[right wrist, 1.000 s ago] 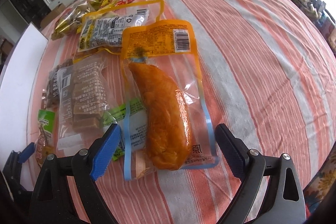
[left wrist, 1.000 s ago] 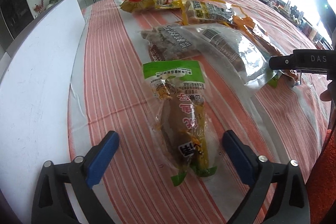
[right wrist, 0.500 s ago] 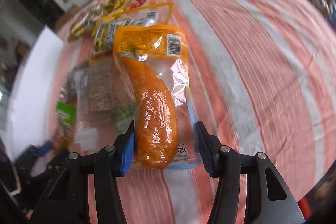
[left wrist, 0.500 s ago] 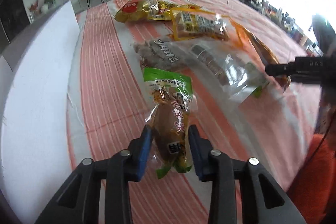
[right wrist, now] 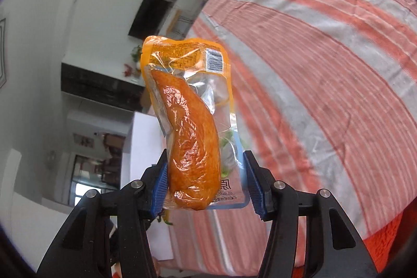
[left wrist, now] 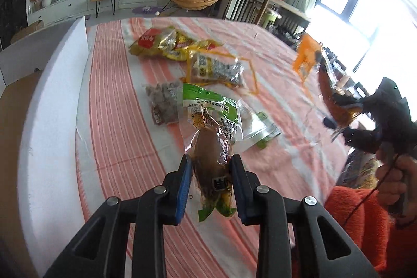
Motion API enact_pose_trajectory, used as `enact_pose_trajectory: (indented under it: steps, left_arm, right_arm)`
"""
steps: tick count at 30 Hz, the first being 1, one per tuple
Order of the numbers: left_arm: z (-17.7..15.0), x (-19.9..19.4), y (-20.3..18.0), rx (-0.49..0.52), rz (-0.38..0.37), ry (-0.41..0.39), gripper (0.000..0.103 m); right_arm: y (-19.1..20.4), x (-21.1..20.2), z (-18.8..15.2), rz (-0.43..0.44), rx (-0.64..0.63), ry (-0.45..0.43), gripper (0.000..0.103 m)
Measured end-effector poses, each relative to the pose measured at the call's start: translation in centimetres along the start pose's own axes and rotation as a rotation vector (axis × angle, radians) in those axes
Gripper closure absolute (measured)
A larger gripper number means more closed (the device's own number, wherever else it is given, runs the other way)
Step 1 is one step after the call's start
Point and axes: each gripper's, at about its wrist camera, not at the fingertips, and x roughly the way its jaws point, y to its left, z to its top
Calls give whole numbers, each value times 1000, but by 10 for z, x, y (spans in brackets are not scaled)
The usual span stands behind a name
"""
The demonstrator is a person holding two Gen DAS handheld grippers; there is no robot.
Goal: Organize snacks
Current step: 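Carry both packs over the cardboard box and release them inside, then return both open tools over the remaining snacks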
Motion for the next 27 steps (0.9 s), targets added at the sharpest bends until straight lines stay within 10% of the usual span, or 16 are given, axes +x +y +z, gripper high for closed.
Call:
enact_pose_trajectory:
  steps: [7, 16, 20, 23, 27]
  left_arm:
    - [21, -100, 50, -162, -93, -137, 74]
    - [-10, -213, 157, -306, 304, -231, 71]
    - [-31, -226, 184, -382, 475, -215, 14]
    - [-36, -223, 183, -400, 467, -226, 13]
    - [-29, -198, 164, -369, 380, -221, 13]
  right_arm:
    - [91, 30, -20, 129, -138, 98, 47]
    - [268, 142, -97, 329, -369, 376, 37]
    - [292, 205, -130, 244, -422, 489, 21]
    - [280, 218, -127, 235, -398, 497, 21]
    - [257, 187, -111, 57, -544, 299, 21]
